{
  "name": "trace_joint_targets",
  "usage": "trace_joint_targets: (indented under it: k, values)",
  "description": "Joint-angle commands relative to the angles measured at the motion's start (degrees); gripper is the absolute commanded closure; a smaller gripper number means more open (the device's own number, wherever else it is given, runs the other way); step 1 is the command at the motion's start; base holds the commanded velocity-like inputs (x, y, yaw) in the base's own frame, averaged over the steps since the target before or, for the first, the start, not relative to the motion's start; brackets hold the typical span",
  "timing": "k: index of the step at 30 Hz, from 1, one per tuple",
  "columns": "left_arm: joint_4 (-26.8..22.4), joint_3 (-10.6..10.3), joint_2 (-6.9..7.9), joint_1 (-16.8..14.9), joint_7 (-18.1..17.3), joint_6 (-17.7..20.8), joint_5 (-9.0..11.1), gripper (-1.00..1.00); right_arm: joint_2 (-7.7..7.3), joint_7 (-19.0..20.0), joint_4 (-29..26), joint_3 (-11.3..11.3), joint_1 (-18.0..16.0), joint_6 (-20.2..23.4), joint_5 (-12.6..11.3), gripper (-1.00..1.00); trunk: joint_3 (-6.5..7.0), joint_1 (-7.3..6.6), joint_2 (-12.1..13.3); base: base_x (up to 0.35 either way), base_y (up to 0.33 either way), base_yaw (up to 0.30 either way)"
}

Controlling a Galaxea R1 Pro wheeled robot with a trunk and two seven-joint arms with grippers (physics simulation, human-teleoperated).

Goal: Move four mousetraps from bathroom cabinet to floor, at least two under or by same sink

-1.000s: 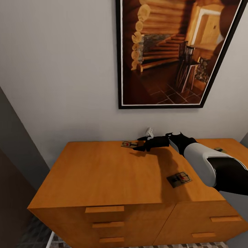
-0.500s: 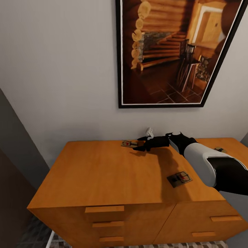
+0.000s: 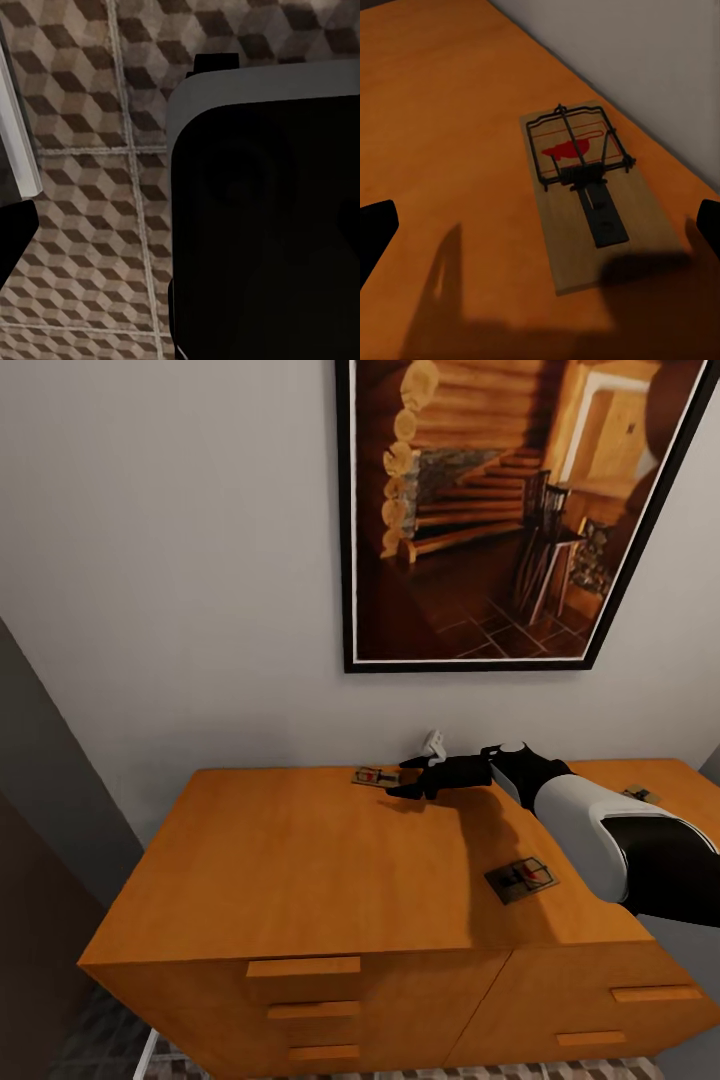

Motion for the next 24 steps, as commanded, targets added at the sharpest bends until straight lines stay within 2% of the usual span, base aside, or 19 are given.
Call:
trace_joint_targets:
  k: [1, 9, 15, 24]
  values:
    - [0.3, -0.2, -0.01, -0.1, 0.1, -0.4, 0.0, -1.0, -0.02, 0.0, 0.0, 0.3, 0.0, -0.6, 0.1, -1.0, -0.05, 0.0, 0.0, 0.0, 0.0, 0.0]
    - [0.3, -0.2, -0.01, -0.1, 0.1, -0.4, 0.0, -1.0, -0.16, 0.1, 0.0, 0.2, 0.0, -0.6, 0.1, -1.0, -0.06, 0.0, 0.0, 0.0, 0.0, 0.0]
    - [0.3, -0.2, 0.02, -0.1, 0.1, -0.4, 0.0, -1.0, -1.2, 0.1, 0.0, 0.3, 0.0, -0.6, 0.0, -1.0, -0.06, 0.0, 0.0, 0.0, 0.0, 0.0]
    - [0.3, -0.2, 0.06, -0.1, 0.1, -0.4, 0.0, -1.0, -1.94, 0.2, 0.0, 0.3, 0.0, -0.7, 0.0, -1.0, -0.06, 0.0, 0.0, 0.0, 0.0, 0.0]
